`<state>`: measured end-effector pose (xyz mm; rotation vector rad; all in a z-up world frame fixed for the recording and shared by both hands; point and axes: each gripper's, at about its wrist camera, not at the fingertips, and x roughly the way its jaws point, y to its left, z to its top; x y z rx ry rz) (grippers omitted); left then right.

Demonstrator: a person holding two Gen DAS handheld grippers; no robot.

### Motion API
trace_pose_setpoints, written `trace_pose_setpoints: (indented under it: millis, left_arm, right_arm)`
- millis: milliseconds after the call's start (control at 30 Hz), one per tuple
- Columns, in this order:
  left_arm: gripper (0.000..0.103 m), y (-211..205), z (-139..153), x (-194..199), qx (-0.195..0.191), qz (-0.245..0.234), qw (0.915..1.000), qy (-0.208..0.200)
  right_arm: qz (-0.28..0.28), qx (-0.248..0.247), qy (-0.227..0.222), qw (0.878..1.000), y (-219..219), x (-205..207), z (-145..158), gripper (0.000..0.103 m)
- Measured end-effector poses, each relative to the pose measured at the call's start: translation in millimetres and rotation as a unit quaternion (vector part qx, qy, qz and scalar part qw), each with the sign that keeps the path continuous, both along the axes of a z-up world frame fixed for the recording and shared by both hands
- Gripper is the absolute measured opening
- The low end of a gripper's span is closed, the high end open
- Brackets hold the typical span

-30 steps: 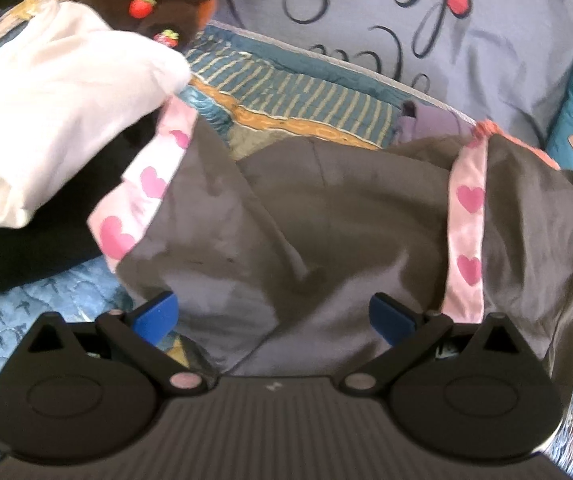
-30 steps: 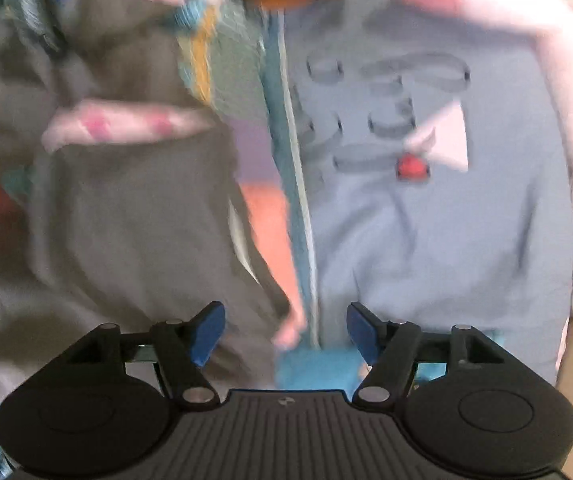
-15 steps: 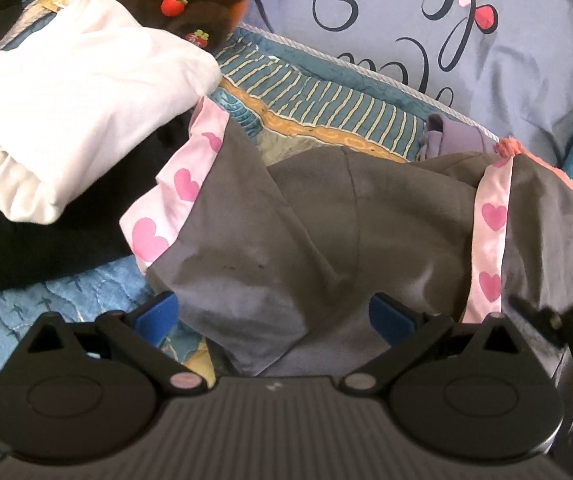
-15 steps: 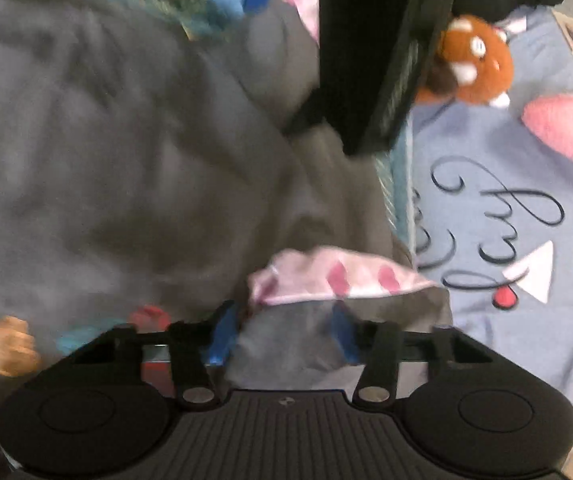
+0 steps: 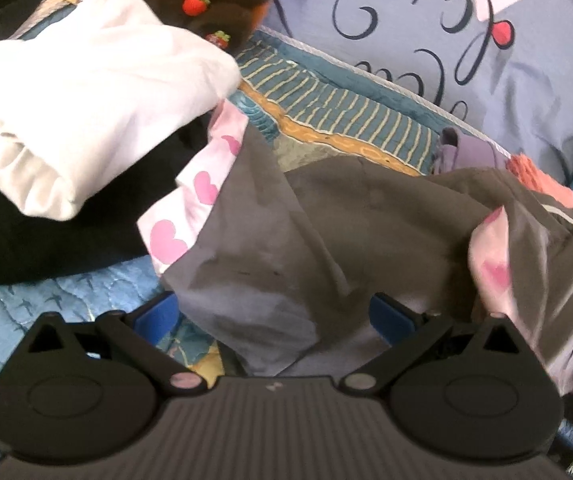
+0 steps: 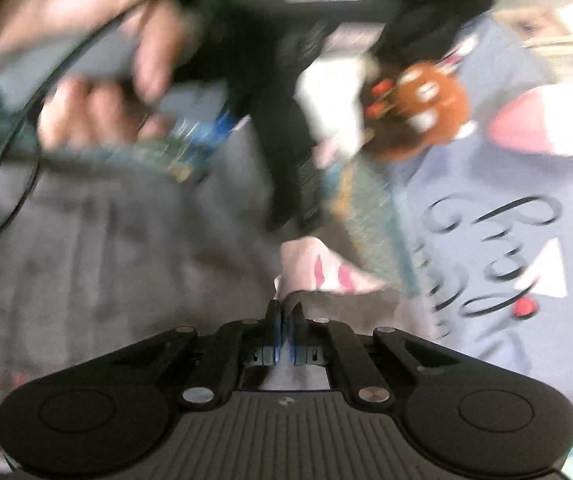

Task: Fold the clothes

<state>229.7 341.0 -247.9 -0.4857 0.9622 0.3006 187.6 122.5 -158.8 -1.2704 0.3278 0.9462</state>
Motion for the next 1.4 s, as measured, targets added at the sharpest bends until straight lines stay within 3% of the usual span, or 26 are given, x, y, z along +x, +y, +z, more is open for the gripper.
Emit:
trace_pose_setpoints:
  millis: [100, 133, 167, 233, 267, 367, 533, 700, 800, 900, 967, 1100, 1300, 1400]
  left_arm:
    - [0.102, -2, -3, 2, 0.002, -0.005, 1.0, 0.008]
    - [0.102, -4, -3, 3, 0.005, -0.008, 0.9999, 0.008]
    - [0.102, -5, -3, 3, 0.009, -0.011, 0.9999, 0.008]
    - [0.102, -7, -2, 4, 0.013, -0.013, 0.9998, 0.007]
    - [0.102, -7, -2, 4, 0.013, -0.012, 0.9998, 0.008]
    - [0.102, -5, -3, 3, 0.01, -0.004, 0.9999, 0.011]
    - [0.102, 1, -4, 1, 0.003, 0.008, 0.9999, 0.012]
    - [0.102, 1, -3, 1, 0.001, 0.004, 0.9999, 0.012]
    - [0.102, 3, -4, 2, -0.003, 0.004, 0.9999, 0.01]
    - [0.102, 5, -4, 3, -0.009, 0.005, 0.9999, 0.008]
    - [0.102, 6, -4, 2, -0.012, 0.006, 0.9999, 0.007]
    - [0.102, 9, -3, 2, -0.019, 0.012, 0.9997, 0.005]
    - [0.102, 19, -1, -5, -0.025, 0.044, 0.9987, 0.001]
    - [0.102, 20, -3, -6, -0.023, 0.049, 0.9985, 0.005]
  right_arm:
    - [0.001, -0.014, -0.002, 1.0, -2, 2, -1, 0.011]
    - [0.001, -0.019, -0.003, 1.0, -3, 3, -2, 0.018]
    - [0.002, -0.023, -0.003, 1.0, -4, 4, -2, 0.036]
    - [0.002, -0.033, -0.004, 0.999, -6, 6, -3, 0.063]
    - [0.002, -0.038, -0.005, 0.999, -6, 6, -3, 0.067]
    - [0.003, -0.048, -0.006, 0.999, -7, 12, -2, 0.067]
    - [-0.002, -0.029, 0.007, 1.0, 12, 53, 24, 0.067]
    - [-0.013, -0.051, 0.077, 0.996, 50, 101, 30, 0.063]
    - [-0.031, -0.081, 0.135, 0.987, 70, 120, 25, 0.051]
    - [-0.053, -0.135, 0.175, 0.974, 80, 132, 13, 0.031]
    - [-0.06, -0.159, 0.177, 0.969, 81, 133, 9, 0.004]
    - [-0.023, -0.121, 0.2, 0.972, 68, 120, 37, 0.004]
    - [0.043, -0.042, 0.185, 0.981, 40, 98, 99, 0.004]
    - [-0.007, -0.043, 0.137, 0.99, 49, 123, 77, 0.011]
